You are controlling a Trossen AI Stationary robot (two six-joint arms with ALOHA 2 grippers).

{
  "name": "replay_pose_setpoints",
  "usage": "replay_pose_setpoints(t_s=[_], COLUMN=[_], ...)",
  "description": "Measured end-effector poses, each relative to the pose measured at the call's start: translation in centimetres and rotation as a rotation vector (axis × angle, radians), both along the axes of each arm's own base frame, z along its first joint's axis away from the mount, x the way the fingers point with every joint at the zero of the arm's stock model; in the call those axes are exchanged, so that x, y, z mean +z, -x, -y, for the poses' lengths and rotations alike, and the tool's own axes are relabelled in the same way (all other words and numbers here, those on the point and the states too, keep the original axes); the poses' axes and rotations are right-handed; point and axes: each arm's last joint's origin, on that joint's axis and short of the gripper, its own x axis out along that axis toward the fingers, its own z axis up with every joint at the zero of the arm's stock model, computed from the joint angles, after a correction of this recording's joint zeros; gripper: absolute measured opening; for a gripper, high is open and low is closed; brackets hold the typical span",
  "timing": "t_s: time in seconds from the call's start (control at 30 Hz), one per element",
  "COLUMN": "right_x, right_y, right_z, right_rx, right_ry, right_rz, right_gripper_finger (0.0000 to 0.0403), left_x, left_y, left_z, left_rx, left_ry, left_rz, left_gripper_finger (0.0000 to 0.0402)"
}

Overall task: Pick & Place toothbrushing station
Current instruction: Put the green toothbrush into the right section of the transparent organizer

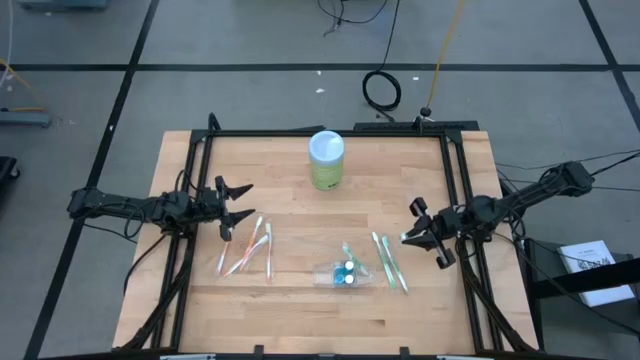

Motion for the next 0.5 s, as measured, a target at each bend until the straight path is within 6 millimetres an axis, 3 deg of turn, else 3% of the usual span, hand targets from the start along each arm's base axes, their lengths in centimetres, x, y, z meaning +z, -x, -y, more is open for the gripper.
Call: replay_pose_setpoints(t_s=[0.2, 0.5], right_x=[-0.5, 0.3], right_y=[-0.9, -2.2], right_z=[-0.6, -1.8], right_rx=[0.024, 0.063], right_ry=[-0.029, -0.103], right_rz=[-0.016, 0.191], right_gripper_finger=[0.0021, 0.0021], left_x=[0.0, 0.0], left_y=[0.0, 0.0], left_z=[0.0, 0.0], left_rx=[0.0, 0.0], left_ry=[0.0, 0.0], left_rz=[0.0, -0.001], left_gripper_finger=[0.0225, 0.0225])
